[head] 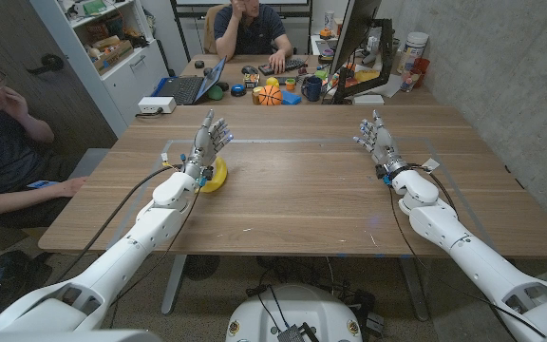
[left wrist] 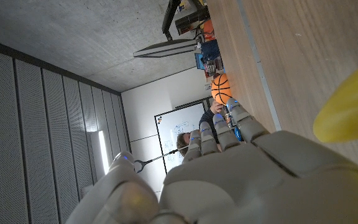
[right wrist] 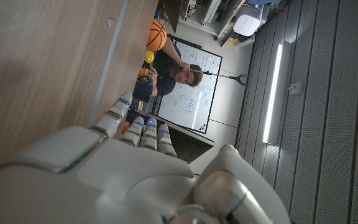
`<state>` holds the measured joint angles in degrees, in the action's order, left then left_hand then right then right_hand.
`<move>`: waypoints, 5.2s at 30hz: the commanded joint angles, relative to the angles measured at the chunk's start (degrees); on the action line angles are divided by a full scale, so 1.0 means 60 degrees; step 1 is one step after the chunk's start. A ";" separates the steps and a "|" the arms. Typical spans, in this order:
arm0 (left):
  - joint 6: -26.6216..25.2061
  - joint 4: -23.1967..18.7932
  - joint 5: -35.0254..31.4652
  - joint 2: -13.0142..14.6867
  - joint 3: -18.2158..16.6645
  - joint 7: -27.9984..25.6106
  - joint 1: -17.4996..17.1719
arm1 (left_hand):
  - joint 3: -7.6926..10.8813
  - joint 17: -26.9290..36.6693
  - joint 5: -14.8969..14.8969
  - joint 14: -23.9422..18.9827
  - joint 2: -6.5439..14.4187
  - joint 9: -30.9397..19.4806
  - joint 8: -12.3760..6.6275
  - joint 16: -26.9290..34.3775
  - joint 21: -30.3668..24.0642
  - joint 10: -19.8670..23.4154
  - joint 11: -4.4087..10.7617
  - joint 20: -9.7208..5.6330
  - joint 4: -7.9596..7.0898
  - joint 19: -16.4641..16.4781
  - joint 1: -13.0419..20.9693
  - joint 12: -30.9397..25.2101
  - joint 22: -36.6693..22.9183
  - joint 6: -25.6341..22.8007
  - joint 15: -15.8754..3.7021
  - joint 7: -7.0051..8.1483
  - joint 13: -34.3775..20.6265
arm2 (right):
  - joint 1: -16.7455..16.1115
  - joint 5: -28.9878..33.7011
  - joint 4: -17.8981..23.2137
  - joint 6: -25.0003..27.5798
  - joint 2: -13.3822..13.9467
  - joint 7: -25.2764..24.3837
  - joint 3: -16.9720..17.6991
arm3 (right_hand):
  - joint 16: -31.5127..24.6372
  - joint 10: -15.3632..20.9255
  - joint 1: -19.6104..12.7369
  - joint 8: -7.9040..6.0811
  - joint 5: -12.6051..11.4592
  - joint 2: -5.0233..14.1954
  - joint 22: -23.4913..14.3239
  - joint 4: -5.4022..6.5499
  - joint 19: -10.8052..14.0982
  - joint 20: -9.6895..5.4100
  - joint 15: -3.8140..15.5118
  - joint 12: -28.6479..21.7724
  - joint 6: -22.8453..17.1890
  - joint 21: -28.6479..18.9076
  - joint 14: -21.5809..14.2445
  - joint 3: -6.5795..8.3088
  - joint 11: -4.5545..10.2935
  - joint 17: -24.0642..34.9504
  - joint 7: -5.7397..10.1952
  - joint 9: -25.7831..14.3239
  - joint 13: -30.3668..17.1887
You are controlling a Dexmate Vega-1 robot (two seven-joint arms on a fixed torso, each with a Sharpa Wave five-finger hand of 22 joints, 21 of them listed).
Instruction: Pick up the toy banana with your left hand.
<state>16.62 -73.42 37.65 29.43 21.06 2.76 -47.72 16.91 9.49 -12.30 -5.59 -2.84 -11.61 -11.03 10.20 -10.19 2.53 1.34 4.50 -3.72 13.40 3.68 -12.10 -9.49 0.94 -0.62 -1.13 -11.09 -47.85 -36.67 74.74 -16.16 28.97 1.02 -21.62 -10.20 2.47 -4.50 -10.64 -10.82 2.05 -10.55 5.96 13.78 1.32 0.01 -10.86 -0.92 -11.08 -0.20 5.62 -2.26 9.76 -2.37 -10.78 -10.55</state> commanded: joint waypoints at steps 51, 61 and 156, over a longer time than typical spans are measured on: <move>-0.5769 -0.6551 -0.3028 0.2399 -0.0175 -0.5235 -0.1889 | 0.0561 0.0135 0.0059 -0.1079 0.0379 -0.0123 -0.0270 0.0236 -0.0269 0.0720 0.0204 0.0553 0.0898 0.0799 0.1383 -0.0404 -0.0146 -0.0275 0.0070 0.0488 -0.0159 | 0.0280 -0.0165 -0.0855 -0.0056 -0.0350 0.0511 -0.0196 | -0.0081 0.0012 -0.0140 -0.0055 -0.0054 0.0019 -0.0015 0.0030 0.0011 0.0086 -0.0059 -0.0051 0.0017 -0.0052 0.0030 -0.0035 -0.0062 0.0017 -0.0035 -0.0018 -0.0036; -0.8392 -0.7913 -0.3803 0.2388 -0.0064 -0.6527 -0.1983 | 0.0648 0.0156 0.0091 -0.1200 0.0440 -0.0165 -0.0325 0.0234 -0.0320 0.0872 0.0121 0.0530 0.1038 0.0956 0.1575 -0.0501 -0.0165 -0.0385 0.0095 0.0528 -0.0209 | 0.0377 -0.0211 -0.1116 -0.0090 -0.0464 0.0653 -0.0236 | -0.0086 0.0002 -0.0145 -0.0056 -0.0052 0.0026 -0.0015 0.0029 0.0002 0.0107 -0.0089 -0.0048 0.0017 -0.0052 0.0021 -0.0044 -0.0045 0.0019 -0.0028 -0.0018 -0.0037; -1.4780 -0.6622 -0.5813 0.1306 0.3140 -0.6375 0.0326 | 0.1358 0.0154 0.0314 -0.1931 0.0510 -0.0583 -0.1338 0.0131 -0.0296 0.1965 0.0136 0.0409 0.2301 0.1362 0.3493 -0.0846 -0.0189 -0.2930 -0.0132 0.1698 -0.0303 | -0.0632 -0.0415 -0.0160 -0.0733 -0.0373 0.0627 -0.0070 | -0.0095 -0.0022 -0.0162 -0.0055 -0.0043 0.0088 -0.0015 0.0034 -0.0021 0.0170 -0.0195 -0.0053 0.0048 -0.0064 0.0001 -0.0131 -0.0070 0.0025 -0.0023 -0.0020 -0.0040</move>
<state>-70.27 -113.40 3.35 36.13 36.26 -37.77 -48.12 25.04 10.40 -10.51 -17.03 0.31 -14.79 -18.46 11.17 -12.07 14.08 1.86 6.97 9.65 21.56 23.72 -17.42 -10.53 -16.38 -1.24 8.62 -12.77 -51.19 -38.88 73.91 -19.83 26.75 4.38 -22.23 -10.41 2.45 -4.87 -10.64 -10.81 2.43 -10.52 6.01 13.35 2.15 -0.51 -10.86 -0.92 -11.08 -0.11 5.07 -2.24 9.73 -2.35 -10.78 -10.53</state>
